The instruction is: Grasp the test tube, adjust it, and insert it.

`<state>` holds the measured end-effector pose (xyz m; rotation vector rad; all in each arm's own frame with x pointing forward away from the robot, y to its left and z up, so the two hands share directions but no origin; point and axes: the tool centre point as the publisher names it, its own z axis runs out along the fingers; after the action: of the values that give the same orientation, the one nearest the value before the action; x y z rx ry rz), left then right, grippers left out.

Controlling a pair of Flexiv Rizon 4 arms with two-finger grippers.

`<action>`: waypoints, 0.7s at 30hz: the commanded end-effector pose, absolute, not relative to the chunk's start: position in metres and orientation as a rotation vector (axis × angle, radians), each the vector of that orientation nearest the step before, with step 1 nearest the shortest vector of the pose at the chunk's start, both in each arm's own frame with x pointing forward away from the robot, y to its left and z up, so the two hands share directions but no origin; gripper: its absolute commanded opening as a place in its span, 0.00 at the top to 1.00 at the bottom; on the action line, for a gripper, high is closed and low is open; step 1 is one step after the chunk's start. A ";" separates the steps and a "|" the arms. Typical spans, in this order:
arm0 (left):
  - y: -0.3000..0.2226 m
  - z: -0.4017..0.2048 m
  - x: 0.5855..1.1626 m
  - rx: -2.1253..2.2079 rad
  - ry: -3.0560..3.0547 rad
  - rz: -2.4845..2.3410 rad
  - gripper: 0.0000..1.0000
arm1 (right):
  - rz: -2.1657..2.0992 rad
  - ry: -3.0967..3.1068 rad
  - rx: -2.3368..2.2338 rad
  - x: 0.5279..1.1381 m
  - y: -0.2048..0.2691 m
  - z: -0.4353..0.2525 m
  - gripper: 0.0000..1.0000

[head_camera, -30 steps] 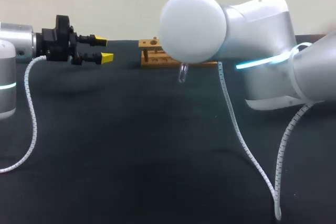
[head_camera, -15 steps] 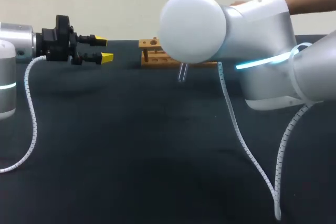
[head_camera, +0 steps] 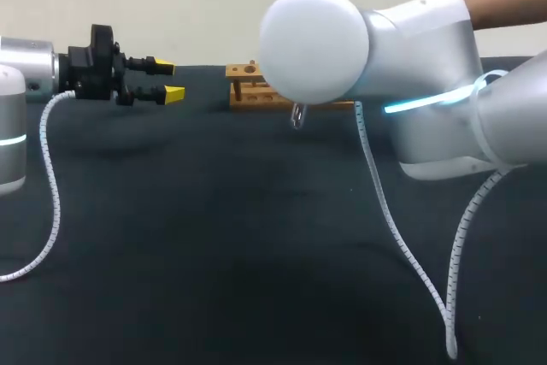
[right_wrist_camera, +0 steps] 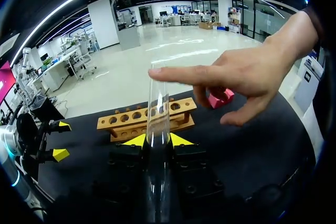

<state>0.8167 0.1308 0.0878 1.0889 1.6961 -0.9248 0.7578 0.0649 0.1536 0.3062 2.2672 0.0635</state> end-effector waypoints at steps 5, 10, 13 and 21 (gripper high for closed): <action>0.131 0.087 0.815 1.087 1.691 -0.922 0.00 | 0.065 2.263 0.306 0.757 0.065 0.153 1.00; 0.131 0.087 0.815 1.087 1.691 -0.922 0.00 | 0.036 2.265 0.275 0.758 0.064 0.151 1.00; 0.131 0.087 0.815 1.087 1.691 -0.922 0.00 | -0.023 2.273 0.209 0.763 0.065 0.140 1.00; 0.131 0.087 0.815 1.087 1.691 -0.922 0.00 | -0.068 2.342 0.115 0.780 0.066 0.114 1.00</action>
<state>0.8167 0.1308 0.0879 1.0889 1.6961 -0.9248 0.7649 0.0612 0.1208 0.1227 2.3263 -0.0613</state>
